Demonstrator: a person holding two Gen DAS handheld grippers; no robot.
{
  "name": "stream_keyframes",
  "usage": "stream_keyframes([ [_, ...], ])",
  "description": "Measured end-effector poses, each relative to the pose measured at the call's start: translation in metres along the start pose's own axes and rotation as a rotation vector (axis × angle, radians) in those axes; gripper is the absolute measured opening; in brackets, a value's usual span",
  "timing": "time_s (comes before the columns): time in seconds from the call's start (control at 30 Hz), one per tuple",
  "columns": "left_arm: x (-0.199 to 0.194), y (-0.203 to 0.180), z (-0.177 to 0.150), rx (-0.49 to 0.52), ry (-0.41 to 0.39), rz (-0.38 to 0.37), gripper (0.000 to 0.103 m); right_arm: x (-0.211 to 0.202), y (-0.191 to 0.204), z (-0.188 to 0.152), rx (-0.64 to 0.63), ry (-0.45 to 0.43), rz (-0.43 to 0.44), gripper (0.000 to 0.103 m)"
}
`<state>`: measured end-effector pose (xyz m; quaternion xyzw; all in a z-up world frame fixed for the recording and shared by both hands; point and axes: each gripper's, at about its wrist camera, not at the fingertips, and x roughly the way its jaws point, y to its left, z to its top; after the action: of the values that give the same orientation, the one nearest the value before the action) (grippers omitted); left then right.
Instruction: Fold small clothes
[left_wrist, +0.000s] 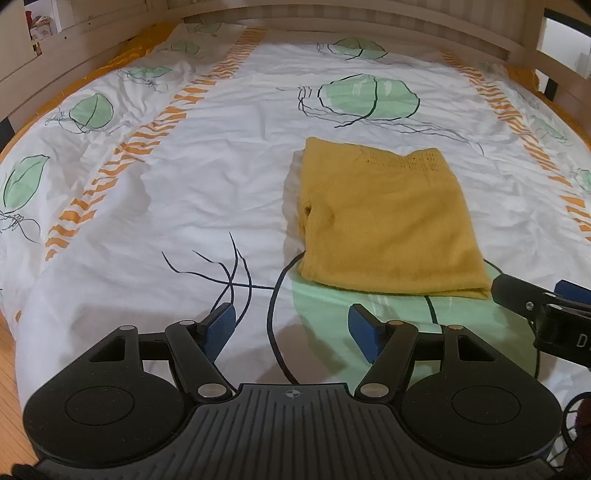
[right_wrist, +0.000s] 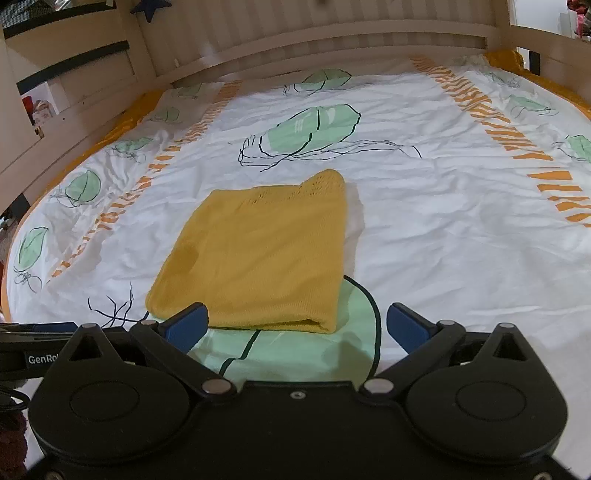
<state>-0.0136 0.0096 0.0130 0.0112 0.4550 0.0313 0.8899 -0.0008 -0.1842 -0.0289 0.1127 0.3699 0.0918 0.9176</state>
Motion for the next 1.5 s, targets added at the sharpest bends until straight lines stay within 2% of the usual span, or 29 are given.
stream_keyframes([
  [1.5,0.019,0.007,0.009,-0.010,0.038,0.002,0.066,0.024,-0.003,0.002,0.023,0.075,0.008,0.102],
])
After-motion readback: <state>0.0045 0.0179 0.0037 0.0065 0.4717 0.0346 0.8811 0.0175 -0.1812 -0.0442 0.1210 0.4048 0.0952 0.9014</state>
